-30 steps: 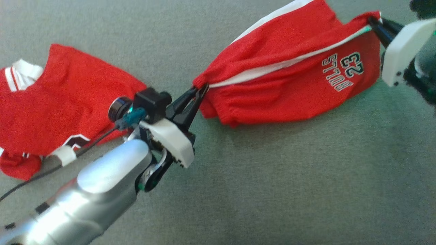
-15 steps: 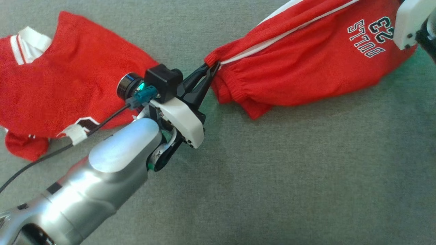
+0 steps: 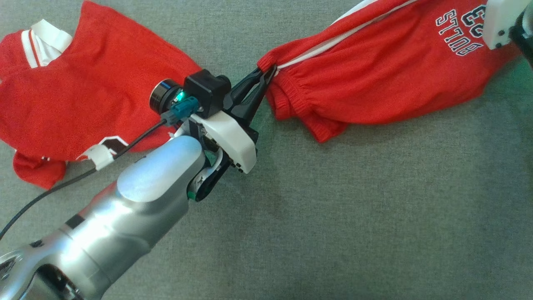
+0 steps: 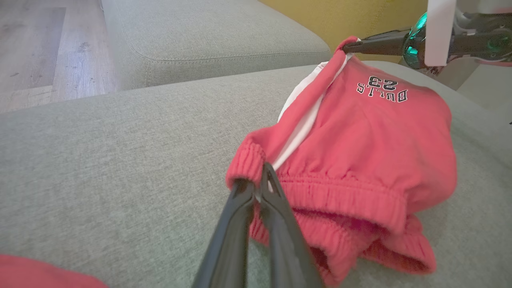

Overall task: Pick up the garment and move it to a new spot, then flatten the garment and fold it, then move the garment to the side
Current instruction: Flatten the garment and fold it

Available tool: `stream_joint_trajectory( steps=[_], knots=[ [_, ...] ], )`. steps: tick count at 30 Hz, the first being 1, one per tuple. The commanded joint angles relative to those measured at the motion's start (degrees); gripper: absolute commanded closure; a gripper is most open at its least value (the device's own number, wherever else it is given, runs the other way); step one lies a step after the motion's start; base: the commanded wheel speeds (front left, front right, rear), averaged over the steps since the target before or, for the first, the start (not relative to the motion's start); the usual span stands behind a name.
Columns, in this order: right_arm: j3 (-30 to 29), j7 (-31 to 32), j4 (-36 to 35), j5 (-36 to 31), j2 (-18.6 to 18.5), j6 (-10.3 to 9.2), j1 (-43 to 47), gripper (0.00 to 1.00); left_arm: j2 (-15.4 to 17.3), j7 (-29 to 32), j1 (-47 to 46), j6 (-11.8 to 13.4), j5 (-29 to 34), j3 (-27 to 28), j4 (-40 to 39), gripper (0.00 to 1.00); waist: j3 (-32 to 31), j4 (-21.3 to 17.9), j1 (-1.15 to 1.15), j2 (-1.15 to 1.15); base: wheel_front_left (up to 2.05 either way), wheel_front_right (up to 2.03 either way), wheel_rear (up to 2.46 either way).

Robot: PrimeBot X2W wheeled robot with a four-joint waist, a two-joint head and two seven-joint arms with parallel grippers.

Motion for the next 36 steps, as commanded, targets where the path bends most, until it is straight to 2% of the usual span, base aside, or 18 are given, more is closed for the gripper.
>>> stream_joint_trajectory(
  steps=[1, 2, 3, 10, 17, 21, 27, 31, 36],
  knots=[
    [0.1, -0.2, 1.1, 0.6, 0.3, -0.04, -1.1, 0.0, 1.0, 0.0, -2.5, -0.1, 0.4, 1.9, -0.5, 1.0, 0.0, 0.0, 0.0, 0.0, 0.0, 0.0, 0.0],
    [0.9, 0.7, 1.9, 0.6, 0.7, -0.04, -1.0, 0.0, 0.9, -0.2, -2.6, 0.1, 0.5, 1.9, -0.2, 0.59, 0.0, -0.1, 0.0, 0.0, 0.0, 0.0, 0.0],
    [0.9, 0.6, 2.7, 0.8, 0.9, -0.04, -1.1, 0.0, 0.9, -0.4, -2.8, 0.4, 0.8, 1.9, 0.1, 0.0, -0.1, -0.2, 0.0, 0.0, 0.0, 0.0, 0.0],
    [-0.3, -4.0, 7.1, 1.1, 2.0, -0.04, -1.7, 0.0, 1.8, -2.4, -2.7, 1.6, 0.5, 3.4, 1.5, 0.0, -2.3, -1.5, 0.0, 0.0, 0.0, 0.0, 0.0],
    [-6.5, -14.3, 10.5, 5.2, 4.8, -0.04, -1.0, 0.0, 3.9, -5.9, -0.4, 3.5, -1.6, 7.8, 1.5, 0.0, -7.6, -3.4, 0.0, 0.0, 0.0, 0.0, 0.0],
    [-7.7, -20.4, 9.3, 5.7, 6.1, -0.04, 1.4, 0.0, 5.5, -7.6, 1.8, 6.1, -0.6, 11.5, 0.0, 0.0, -11.2, -4.3, 0.0, 0.0, 0.0, 0.0, 0.0],
    [-15.2, -22.7, 2.4, 7.3, 8.4, -0.04, 7.7, 0.0, 6.7, -7.8, 9.5, 9.2, 3.0, 20.9, -5.8, 0.0, -16.1, -5.8, 0.0, 0.0, 0.0, 0.0, 0.0],
    [-24.8, -22.8, -6.6, 4.3, 10.9, -0.04, 16.8, 0.0, 6.3, -7.8, 16.9, 9.6, 5.7, 26.9, -9.4, 0.0, -18.9, -6.7, 0.0, 0.0, 0.0, 0.0, 0.0],
    [-35.0, -22.8, -16.3, -3.7, 17.4, -0.04, 30.7, 0.0, 4.8, -7.9, 25.2, 8.6, 9.6, 31.5, -11.8, 0.0, -21.6, -7.4, 0.0, 0.0, 0.0, 0.0, 0.0]
  ],
)
